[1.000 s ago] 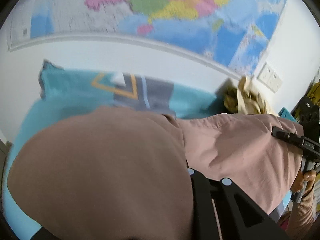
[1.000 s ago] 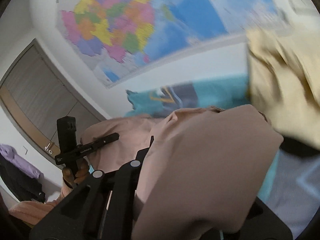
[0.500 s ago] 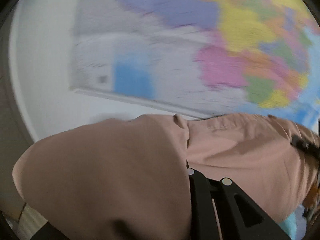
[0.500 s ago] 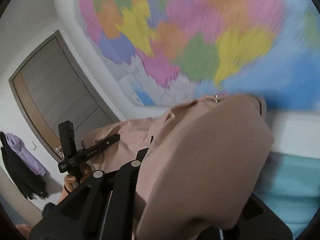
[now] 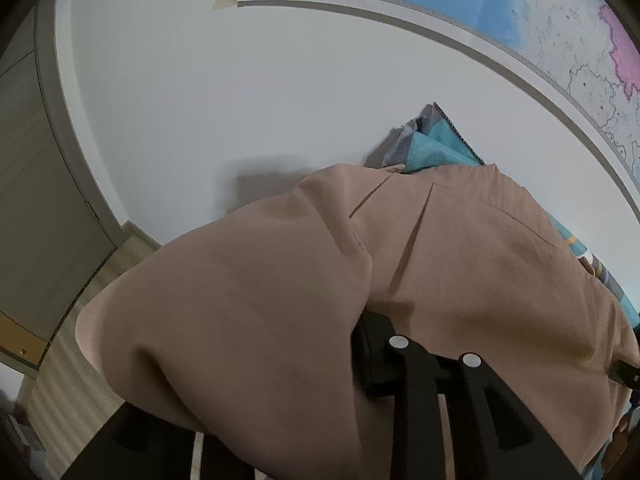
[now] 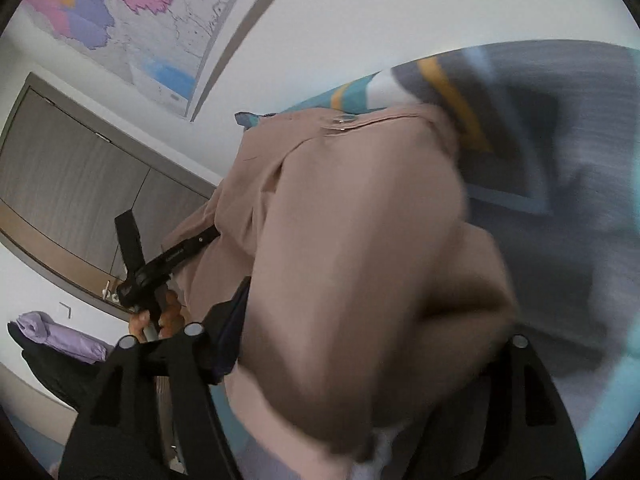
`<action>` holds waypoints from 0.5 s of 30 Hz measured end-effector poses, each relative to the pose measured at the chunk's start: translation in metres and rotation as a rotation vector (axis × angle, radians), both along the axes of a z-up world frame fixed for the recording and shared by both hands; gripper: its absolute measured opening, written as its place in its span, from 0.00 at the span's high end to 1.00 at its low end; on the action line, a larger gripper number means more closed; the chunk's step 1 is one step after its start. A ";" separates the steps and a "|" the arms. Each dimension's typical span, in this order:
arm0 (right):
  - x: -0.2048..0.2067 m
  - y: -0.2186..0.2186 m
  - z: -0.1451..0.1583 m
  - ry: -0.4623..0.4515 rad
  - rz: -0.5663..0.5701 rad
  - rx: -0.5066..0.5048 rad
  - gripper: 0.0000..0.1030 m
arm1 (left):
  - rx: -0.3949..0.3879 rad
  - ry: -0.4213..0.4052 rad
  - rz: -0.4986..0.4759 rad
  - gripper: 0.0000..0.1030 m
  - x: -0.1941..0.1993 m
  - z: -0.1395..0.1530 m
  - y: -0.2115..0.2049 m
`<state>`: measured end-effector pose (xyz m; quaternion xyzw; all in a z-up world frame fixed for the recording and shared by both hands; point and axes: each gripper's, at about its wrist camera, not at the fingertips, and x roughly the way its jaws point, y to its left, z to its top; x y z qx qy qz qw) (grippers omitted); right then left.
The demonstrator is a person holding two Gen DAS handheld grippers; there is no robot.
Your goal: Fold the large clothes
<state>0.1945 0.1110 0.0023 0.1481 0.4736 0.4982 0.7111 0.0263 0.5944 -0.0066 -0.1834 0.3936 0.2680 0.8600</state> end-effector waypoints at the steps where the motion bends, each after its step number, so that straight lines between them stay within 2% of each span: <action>1: 0.000 -0.007 0.001 -0.006 0.000 0.008 0.46 | 0.004 0.001 -0.001 0.75 0.000 0.000 0.000; 2: 0.000 -0.012 0.001 -0.009 -0.001 0.004 0.55 | 0.005 0.001 0.000 0.75 0.000 -0.001 -0.001; 3: 0.001 -0.008 0.001 -0.008 0.004 -0.008 0.77 | 0.007 0.003 0.002 0.76 0.000 0.000 0.000; 4: 0.000 -0.005 0.004 -0.010 0.007 -0.003 0.87 | 0.010 -0.002 0.012 0.78 0.000 0.002 0.001; 7: -0.008 0.008 0.022 -0.090 0.023 0.015 0.89 | -0.014 -0.024 0.039 0.79 0.006 0.005 0.005; 8: -0.009 0.009 0.021 -0.087 0.031 0.011 0.89 | -0.016 -0.017 0.042 0.77 0.006 0.004 0.005; 10: -0.005 0.014 0.009 -0.058 0.022 -0.050 0.87 | 0.028 0.025 0.036 0.70 0.007 0.001 -0.002; 11: -0.001 0.011 0.002 -0.036 0.011 -0.064 0.85 | 0.070 0.051 0.032 0.64 0.008 0.001 -0.008; 12: -0.001 0.006 -0.002 -0.018 0.008 -0.061 0.79 | 0.096 0.068 0.032 0.56 0.008 0.002 -0.012; 13: 0.001 0.000 -0.006 0.000 -0.008 -0.056 0.68 | 0.103 0.074 0.030 0.52 0.006 0.004 -0.015; 14: 0.002 -0.005 -0.008 0.011 -0.023 -0.056 0.65 | 0.095 0.073 0.027 0.43 0.004 0.006 -0.017; 15: 0.002 -0.008 -0.008 0.018 -0.026 -0.050 0.63 | 0.090 0.076 0.032 0.39 0.004 0.007 -0.017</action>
